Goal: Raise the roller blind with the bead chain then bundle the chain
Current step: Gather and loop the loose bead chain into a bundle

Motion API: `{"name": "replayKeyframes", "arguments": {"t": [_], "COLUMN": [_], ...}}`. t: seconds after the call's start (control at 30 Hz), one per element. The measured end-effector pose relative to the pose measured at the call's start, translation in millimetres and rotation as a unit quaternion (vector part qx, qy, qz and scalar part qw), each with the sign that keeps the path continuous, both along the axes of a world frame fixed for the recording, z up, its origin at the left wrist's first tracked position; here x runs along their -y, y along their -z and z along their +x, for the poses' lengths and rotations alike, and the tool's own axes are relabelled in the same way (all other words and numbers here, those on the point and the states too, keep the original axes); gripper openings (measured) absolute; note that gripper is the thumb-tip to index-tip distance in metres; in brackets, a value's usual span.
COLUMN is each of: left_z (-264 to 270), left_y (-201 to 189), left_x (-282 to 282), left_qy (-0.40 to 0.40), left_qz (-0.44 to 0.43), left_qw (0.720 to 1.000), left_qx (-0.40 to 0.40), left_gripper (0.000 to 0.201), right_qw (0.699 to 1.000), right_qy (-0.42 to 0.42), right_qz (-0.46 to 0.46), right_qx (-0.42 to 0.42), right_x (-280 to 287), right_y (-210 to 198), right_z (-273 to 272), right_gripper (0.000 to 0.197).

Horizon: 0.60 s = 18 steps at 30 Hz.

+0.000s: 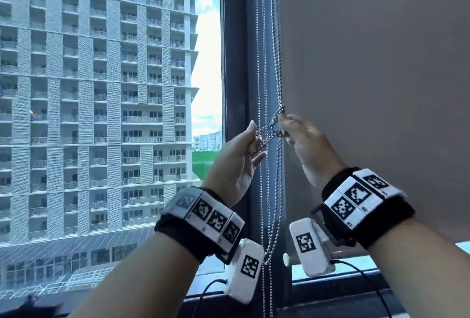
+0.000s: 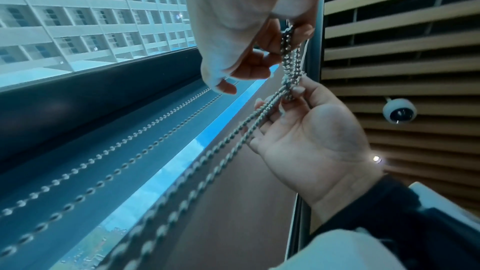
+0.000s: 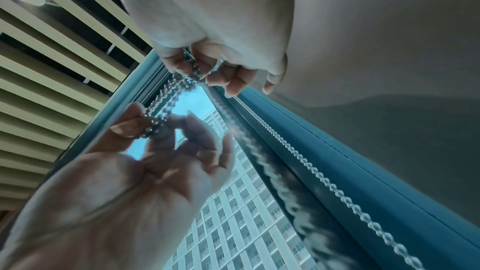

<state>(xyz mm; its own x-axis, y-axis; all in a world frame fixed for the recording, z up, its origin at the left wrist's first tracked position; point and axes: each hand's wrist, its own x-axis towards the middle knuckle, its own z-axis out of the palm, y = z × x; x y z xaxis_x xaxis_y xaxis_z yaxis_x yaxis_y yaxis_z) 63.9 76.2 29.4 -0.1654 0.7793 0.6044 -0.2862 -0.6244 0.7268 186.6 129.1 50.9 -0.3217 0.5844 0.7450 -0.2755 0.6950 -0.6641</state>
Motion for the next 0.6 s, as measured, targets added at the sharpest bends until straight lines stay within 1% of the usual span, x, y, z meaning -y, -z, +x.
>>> {"name": "replayKeyframes", "arguments": {"t": [0.07, 0.13, 0.17, 0.23, 0.37, 0.4, 0.47, 0.5, 0.53, 0.6], "left_z": [-3, -4, -4, -5, -8, -9, -12, -15, -17, -20], "left_y": [3, 2, -1, -7, -16, -17, -12, -7, 0, 16], "left_x": [3, 4, 6, 7, 6, 6, 4, 3, 2, -1], "left_qy": [0.031, 0.046, 0.051, 0.062, 0.093, 0.102, 0.104, 0.089, 0.065, 0.024], "left_qz": [0.038, 0.063, 0.072, 0.088, 0.093, 0.085, 0.057, 0.036, 0.008, -0.056], "left_qw": [0.997, 0.994, 0.992, 0.989, 0.984, 0.985, 0.991, 0.995, 0.998, 0.988], "left_qx": [0.053, 0.078, 0.085, 0.103, 0.116, 0.109, 0.068, 0.029, -0.024, -0.144], "left_gripper": [0.032, 0.036, 0.039, 0.043, 0.036, 0.035, 0.032, 0.031, 0.03, 0.029], "right_qw": [1.0, 1.0, 1.0, 1.0, 1.0, 1.0, 1.0, 1.0, 0.999, 0.999], "right_qy": [-0.002, -0.001, 0.0, -0.003, 0.005, 0.005, 0.012, 0.017, 0.021, 0.03], "right_qz": [0.004, 0.007, 0.006, 0.01, 0.018, 0.014, 0.006, 0.004, 0.002, 0.009], "right_qx": [-0.004, 0.003, 0.007, 0.011, 0.006, -0.001, -0.018, -0.023, -0.026, -0.017], "right_x": [1, 2, 3, 3, 0, -1, -3, -4, -7, -10], "right_y": [0, -1, -2, -3, -3, -3, -3, -3, -3, -3], "right_z": [-2, -3, -3, -3, -3, -2, 1, 2, 3, 3], "right_gripper": [0.024, 0.026, 0.029, 0.025, 0.032, 0.03, 0.021, 0.02, 0.021, 0.026]}}
